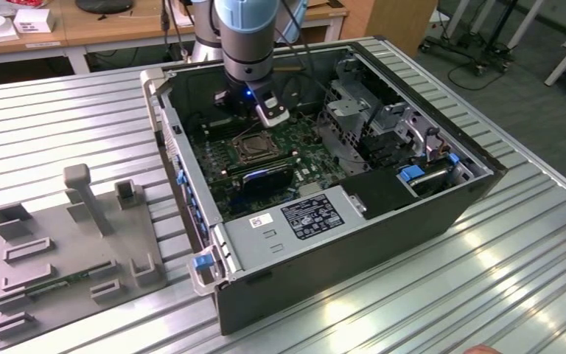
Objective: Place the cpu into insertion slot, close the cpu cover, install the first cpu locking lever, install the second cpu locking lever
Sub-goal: 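Install the first cpu locking lever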
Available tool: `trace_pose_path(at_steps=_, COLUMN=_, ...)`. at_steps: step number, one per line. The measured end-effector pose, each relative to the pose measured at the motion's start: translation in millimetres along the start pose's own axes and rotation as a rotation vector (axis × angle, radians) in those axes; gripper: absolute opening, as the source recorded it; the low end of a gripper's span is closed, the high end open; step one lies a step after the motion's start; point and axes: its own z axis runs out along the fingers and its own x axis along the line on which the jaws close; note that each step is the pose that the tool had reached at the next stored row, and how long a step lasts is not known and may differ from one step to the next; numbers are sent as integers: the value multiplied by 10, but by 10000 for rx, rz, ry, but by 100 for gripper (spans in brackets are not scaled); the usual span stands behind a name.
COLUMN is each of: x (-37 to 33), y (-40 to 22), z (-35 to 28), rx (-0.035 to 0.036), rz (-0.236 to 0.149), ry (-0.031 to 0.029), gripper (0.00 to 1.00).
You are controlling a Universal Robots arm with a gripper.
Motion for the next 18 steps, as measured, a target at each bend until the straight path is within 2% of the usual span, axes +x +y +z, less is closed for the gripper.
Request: trace_pose_path(at_steps=18, x=-11, y=13, z=12, rx=-1, rz=1, ry=1, gripper=11)
